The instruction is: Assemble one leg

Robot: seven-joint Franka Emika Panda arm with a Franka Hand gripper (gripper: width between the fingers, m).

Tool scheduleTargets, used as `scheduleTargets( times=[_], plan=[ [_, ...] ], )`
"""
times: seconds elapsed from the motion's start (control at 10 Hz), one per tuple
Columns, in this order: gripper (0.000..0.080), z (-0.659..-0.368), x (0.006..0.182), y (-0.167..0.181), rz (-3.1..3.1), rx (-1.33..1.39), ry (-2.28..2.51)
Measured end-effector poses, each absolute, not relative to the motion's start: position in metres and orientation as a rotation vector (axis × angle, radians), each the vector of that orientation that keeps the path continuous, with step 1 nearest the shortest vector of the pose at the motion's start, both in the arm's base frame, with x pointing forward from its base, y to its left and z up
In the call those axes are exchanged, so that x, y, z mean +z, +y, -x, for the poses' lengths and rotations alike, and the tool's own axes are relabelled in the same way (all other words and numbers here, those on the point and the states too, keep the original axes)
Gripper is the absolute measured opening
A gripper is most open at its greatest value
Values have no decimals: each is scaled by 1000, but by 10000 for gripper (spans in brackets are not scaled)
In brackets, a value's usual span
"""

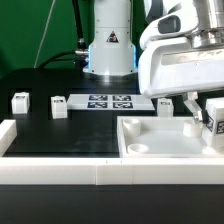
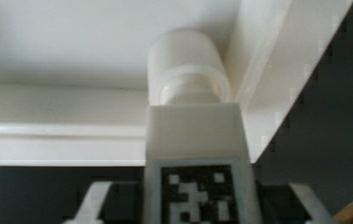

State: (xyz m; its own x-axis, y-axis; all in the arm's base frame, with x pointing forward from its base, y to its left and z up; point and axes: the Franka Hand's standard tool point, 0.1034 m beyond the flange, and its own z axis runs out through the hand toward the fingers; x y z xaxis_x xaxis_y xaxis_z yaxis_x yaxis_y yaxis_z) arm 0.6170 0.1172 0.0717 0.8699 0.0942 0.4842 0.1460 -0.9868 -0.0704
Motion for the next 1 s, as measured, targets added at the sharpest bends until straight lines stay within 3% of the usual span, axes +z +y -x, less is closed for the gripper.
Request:
scheduleTargets(
  times=[0.3, 0.4, 0.5, 0.6, 0.7, 0.8, 1.0],
  plan=[
    [290, -612, 67, 117, 2931, -777, -172],
    [361, -612, 67, 117, 2932, -777, -173],
    [361, -612, 67, 117, 2932, -778, -174],
    [545, -612, 67, 117, 2932, -778, -174],
    [545, -612, 67, 117, 2932, -778, -175],
    [628, -612, 67, 117, 2932, -778, -175],
    [643, -612, 67, 117, 2932, -778, -175]
  ],
)
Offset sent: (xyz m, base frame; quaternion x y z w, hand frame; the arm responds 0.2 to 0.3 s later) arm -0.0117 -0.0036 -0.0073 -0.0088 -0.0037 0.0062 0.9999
